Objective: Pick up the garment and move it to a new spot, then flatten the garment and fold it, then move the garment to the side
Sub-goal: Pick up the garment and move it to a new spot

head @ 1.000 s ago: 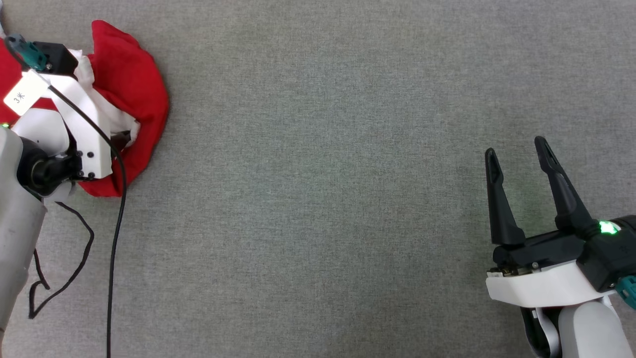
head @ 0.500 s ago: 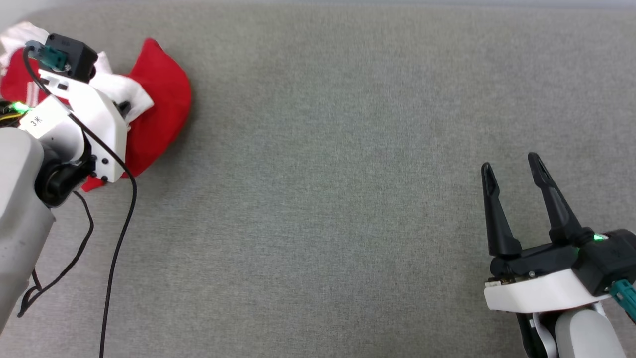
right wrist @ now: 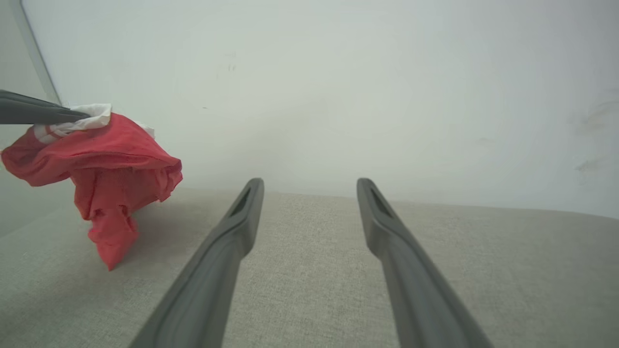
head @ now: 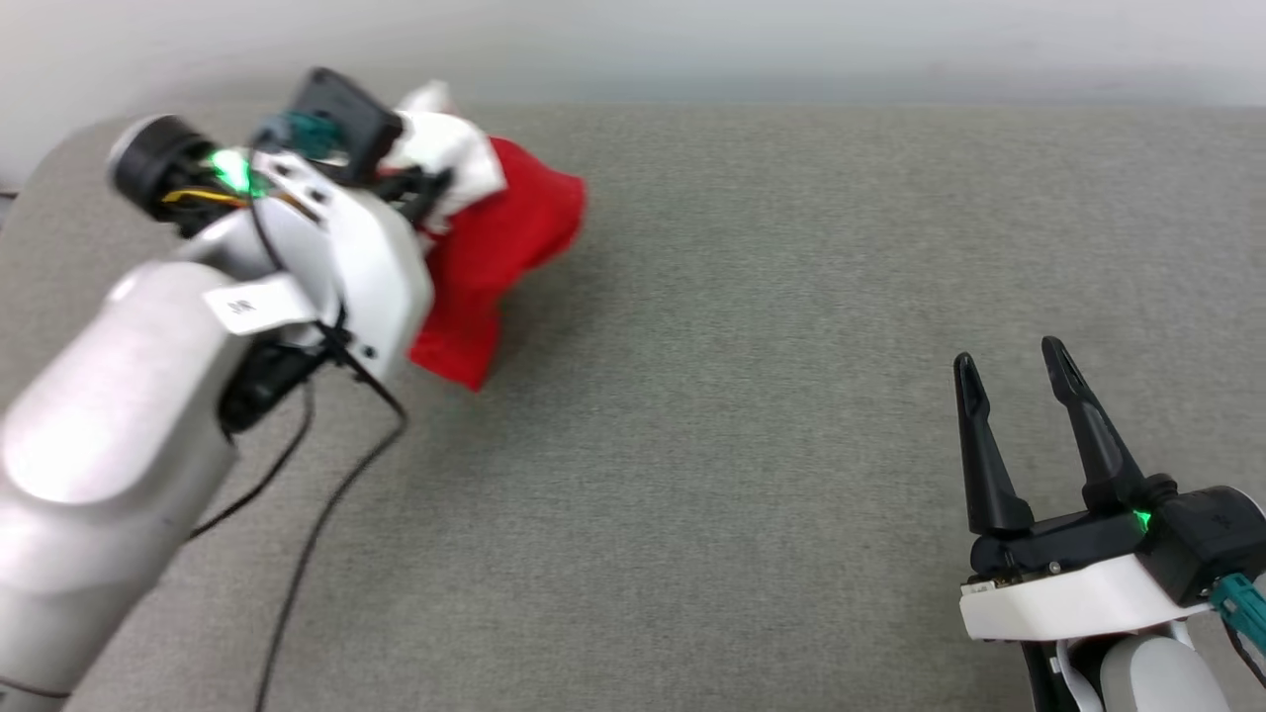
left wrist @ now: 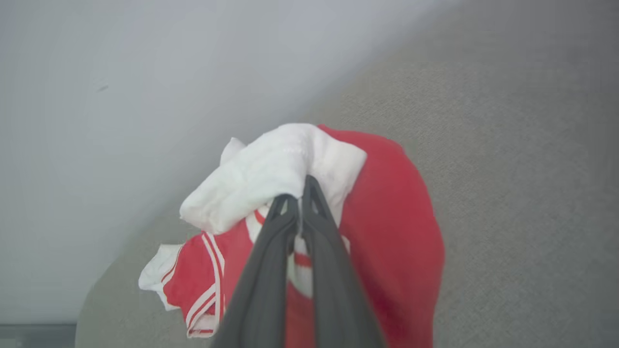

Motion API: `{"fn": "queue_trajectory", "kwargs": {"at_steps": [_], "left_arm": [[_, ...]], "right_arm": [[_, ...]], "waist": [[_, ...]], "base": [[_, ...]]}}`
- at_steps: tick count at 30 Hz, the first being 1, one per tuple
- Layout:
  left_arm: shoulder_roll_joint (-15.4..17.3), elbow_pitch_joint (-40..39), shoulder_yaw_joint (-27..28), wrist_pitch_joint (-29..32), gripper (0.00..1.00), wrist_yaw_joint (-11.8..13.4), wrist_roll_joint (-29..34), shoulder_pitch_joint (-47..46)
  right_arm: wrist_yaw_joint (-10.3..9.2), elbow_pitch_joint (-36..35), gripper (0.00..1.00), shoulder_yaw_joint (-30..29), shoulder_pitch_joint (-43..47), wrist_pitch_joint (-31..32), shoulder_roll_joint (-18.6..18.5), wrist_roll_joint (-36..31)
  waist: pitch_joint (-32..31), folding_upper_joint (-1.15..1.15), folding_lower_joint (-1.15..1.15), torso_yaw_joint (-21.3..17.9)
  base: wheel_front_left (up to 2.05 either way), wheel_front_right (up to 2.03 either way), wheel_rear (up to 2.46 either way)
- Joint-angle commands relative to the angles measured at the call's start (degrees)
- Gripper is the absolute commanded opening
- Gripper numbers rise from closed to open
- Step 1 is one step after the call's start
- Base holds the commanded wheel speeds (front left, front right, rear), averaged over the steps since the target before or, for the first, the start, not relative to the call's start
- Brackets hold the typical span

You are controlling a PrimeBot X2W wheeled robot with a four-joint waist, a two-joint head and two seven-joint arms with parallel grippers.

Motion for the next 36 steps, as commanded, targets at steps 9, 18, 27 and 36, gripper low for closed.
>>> {"fn": "queue_trajectory", "kwargs": {"at_steps": [9, 18, 27, 36], "left_arm": [[-8.9, -2.7, -6.2, -2.1, 0.0, 0.0, 2.4, -3.3], [-19.1, 4.1, -16.2, -6.4, 0.0, 0.0, 1.8, -7.6], [-26.4, 14.7, -28.0, -9.3, 0.0, 0.0, 0.2, -6.4], [-28.2, 18.0, -29.1, -9.6, 0.3, -0.1, 2.3, -3.0]], "right_arm": [[-0.04, -0.3, 1.0, -0.4, -1.1, -0.1, 0.0, 1.5], [-0.04, -0.7, 1.0, -1.5, -2.5, -0.1, 0.0, 3.1], [-0.04, -1.2, 1.0, -2.6, -3.8, -0.1, 0.0, 3.9], [-0.04, -0.3, 1.0, -2.4, -4.2, -0.1, 0.0, 3.4]], "waist": [[2.2, 0.0, 0.01, -7.1], [6.4, 0.0, 0.01, -13.7], [10.8, 0.0, 0.01, -16.1], [10.4, 0.0, 0.01, -15.7]], "base": [[0.0, 0.0, 0.0], [0.0, 0.0, 0.0], [0.0, 0.0, 0.0], [0.0, 0.0, 0.0]]}}
